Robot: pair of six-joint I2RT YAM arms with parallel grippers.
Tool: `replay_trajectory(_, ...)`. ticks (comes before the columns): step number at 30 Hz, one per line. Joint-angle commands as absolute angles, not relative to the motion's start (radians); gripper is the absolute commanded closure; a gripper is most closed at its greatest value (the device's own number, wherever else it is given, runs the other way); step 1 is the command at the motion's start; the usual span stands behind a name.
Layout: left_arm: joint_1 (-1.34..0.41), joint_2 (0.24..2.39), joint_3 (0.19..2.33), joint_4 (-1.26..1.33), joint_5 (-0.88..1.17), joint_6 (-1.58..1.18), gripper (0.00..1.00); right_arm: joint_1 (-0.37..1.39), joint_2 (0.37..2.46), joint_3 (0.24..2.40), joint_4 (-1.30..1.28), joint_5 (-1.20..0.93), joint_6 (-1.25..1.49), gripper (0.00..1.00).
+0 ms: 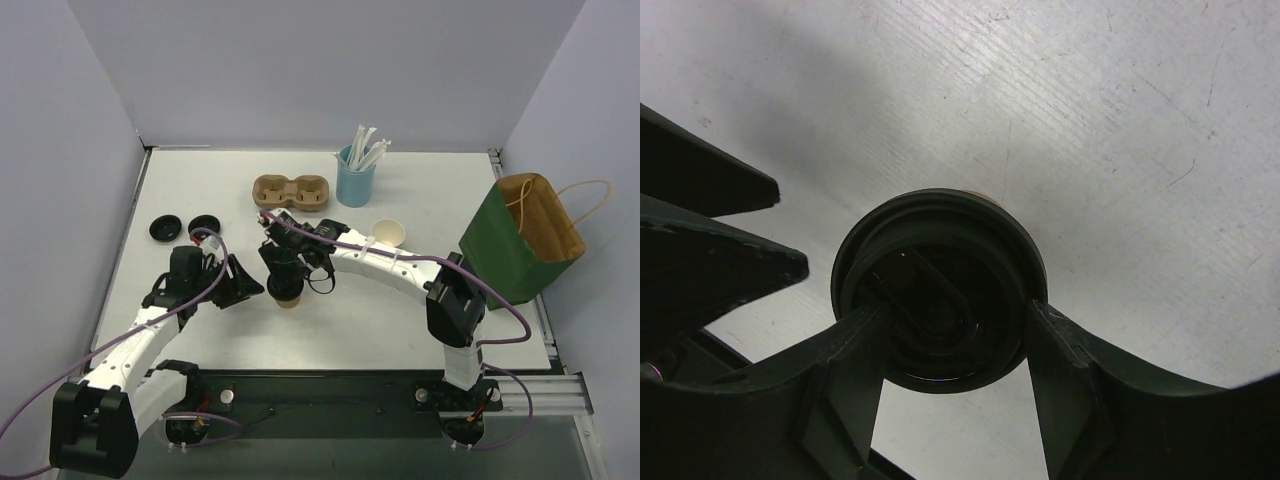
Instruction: Pack the takeout coffee
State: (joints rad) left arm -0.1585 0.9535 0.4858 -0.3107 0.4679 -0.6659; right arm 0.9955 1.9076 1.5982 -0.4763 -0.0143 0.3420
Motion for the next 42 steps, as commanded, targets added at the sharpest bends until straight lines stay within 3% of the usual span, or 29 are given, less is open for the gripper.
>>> replay_trajectory(1,-0.212,0.983,0.465,-0.079,0.488,-0.719,0.36,0.988,1.908,1.549,-0.529,0.008,0.330,0.46)
replay_trajectory(12,-0.236,1.035,0.419,0.015,0.427,-0.730,0.37,0.973,1.901,1.509,-0.500,-0.044,0.333,0.49)
replay_trajectory(21,-0.291,1.123,0.433,-0.218,0.177,-0.712,0.40,0.937,1.899,1.361,-0.408,-0.086,0.359,0.52)
replay_trajectory(32,-0.391,1.169,0.377,-0.265,0.015,-0.795,0.41,0.910,1.891,1.259,-0.356,-0.087,0.368,0.54)
replay_trajectory(38,-0.400,1.045,0.478,-0.344,0.057,-0.787,0.40,0.896,1.867,1.267,-0.357,-0.107,0.331,0.55)
replay_trajectory(42,-0.379,1.006,0.656,-0.440,0.080,-0.730,0.39,0.891,1.865,1.295,-0.368,-0.150,0.272,0.55)
